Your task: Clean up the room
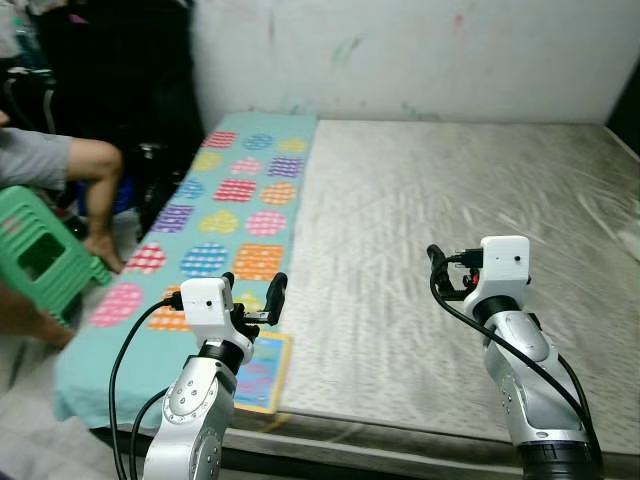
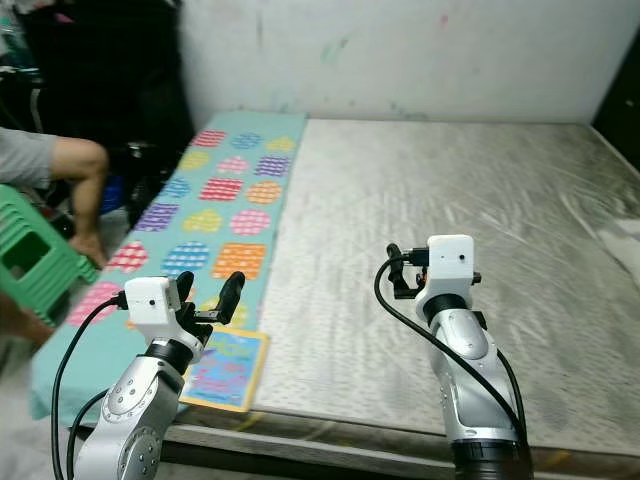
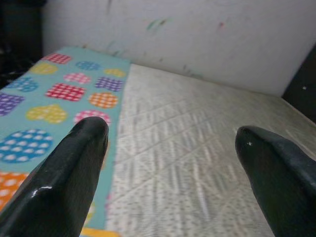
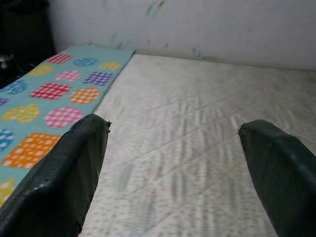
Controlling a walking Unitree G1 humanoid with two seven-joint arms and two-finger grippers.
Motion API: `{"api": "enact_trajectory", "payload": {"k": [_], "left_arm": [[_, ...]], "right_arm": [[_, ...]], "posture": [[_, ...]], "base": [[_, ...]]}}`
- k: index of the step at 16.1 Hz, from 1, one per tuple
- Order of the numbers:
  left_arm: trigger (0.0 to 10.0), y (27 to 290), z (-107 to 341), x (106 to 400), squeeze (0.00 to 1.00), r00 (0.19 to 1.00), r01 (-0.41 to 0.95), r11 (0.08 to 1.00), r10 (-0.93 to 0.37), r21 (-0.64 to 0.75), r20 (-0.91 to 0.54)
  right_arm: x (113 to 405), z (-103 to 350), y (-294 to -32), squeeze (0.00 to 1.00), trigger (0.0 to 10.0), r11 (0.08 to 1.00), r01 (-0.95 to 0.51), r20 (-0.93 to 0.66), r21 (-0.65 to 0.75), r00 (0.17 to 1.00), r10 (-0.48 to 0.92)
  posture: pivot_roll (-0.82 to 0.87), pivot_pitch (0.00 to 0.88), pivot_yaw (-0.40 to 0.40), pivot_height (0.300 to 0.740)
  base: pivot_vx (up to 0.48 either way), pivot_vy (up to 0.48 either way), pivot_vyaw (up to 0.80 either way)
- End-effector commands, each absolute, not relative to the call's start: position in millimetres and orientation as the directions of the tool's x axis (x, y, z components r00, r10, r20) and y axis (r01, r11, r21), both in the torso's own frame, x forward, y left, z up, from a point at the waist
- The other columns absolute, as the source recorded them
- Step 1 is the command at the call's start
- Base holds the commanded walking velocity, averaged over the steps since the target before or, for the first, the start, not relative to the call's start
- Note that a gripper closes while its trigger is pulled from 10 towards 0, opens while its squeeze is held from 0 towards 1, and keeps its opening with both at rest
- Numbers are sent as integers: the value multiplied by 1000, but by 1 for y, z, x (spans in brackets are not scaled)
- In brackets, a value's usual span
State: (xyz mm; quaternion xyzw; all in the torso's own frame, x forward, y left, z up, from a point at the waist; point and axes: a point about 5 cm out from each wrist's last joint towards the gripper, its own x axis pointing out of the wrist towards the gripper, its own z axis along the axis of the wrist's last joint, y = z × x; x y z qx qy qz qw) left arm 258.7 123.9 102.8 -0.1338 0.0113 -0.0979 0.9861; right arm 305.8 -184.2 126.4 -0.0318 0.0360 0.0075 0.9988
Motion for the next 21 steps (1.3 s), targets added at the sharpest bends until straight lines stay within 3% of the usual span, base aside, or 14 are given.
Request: {"api": "enact_trajectory", "payload": {"k": [1,6,9,11,13,16,19,21], "left_arm": [[10000,127,105,260,0,983,181,949,-183,-259,16],[10000,128,105,263,0,985,167,953,-171,-252,6],[10000,133,102,264,0,972,215,948,-232,-235,-45],[10000,138,98,263,0,941,310,941,-324,-133,-97],[10000,136,94,263,0,919,363,925,-375,-112,-122],[10000,126,103,262,0,940,330,933,-339,-142,-45],[10000,152,100,255,0,994,102,983,-108,-155,-32],[10000,169,104,255,0,999,26,988,-30,-155,-20]], "right_arm": [[309,130,-179,0,10000,998,-40,-59,-58,998,37],[315,133,-177,0,10000,988,-112,-56,-104,993,106],[326,141,-159,0,10000,950,-273,-65,-149,962,266],[328,132,-142,0,10000,907,-380,-114,-180,924,364],[327,122,-132,0,10000,888,-422,-139,-183,905,402],[333,138,-133,0,10000,940,-326,-42,-100,946,323],[316,132,-163,0,10000,991,-137,-17,13,990,137],[307,128,-178,0,10000,997,-58,-14,47,998,59]], "posture": [[-83,31,36,740],[-83,29,41,740],[-78,26,46,740],[-62,20,46,740],[-51,14,39,740],[-53,6,32,740],[-58,21,27,740],[-66,31,24,740]], "base": [[0,0,0],[0,0,0],[0,0,0],[0,0,0],[0,0,0],[0,0,0],[0,0,0],[0,0,0]]}}
